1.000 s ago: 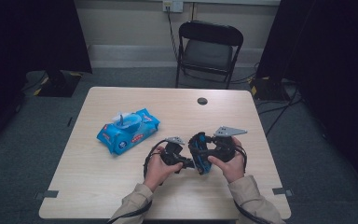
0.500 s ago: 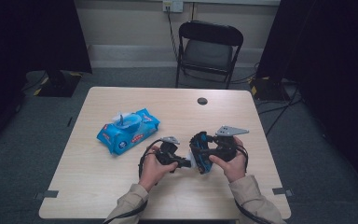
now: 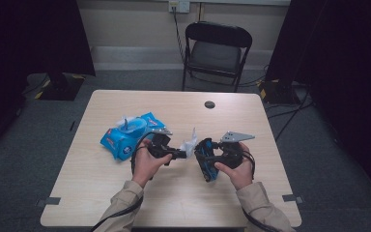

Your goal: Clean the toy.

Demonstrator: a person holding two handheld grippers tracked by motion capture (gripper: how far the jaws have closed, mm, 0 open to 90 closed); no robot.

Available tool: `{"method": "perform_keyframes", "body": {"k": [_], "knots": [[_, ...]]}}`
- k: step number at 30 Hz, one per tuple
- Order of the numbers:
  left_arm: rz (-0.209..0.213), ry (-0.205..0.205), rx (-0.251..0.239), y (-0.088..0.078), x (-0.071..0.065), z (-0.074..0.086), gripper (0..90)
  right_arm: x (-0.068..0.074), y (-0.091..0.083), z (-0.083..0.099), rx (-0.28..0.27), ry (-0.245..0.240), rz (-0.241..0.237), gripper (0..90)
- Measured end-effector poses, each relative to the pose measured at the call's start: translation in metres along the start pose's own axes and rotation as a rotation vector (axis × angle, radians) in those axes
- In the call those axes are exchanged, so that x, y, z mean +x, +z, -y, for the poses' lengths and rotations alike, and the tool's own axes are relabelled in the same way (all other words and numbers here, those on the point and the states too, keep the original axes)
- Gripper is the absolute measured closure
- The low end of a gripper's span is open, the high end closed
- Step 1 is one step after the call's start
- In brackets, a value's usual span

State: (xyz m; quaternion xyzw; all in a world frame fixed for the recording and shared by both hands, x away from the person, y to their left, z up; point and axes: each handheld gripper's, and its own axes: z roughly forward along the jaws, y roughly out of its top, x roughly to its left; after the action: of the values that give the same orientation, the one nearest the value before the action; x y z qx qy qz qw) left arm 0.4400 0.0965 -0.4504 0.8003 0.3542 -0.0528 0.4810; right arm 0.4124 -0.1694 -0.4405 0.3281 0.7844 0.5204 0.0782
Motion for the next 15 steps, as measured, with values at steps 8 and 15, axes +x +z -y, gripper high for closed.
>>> {"method": "perform_keyframes", "body": {"k": [8,15], "knots": [[-0.004,0.002,-0.029,-0.007,0.001,-0.011,83.2,0.001,0.001,0.001,0.007,-0.001,-0.004,25.5],[0.004,0.016,-0.019,0.004,-0.004,-0.013,83.2,0.004,0.003,0.000,0.009,-0.012,-0.016,25.5]]}}
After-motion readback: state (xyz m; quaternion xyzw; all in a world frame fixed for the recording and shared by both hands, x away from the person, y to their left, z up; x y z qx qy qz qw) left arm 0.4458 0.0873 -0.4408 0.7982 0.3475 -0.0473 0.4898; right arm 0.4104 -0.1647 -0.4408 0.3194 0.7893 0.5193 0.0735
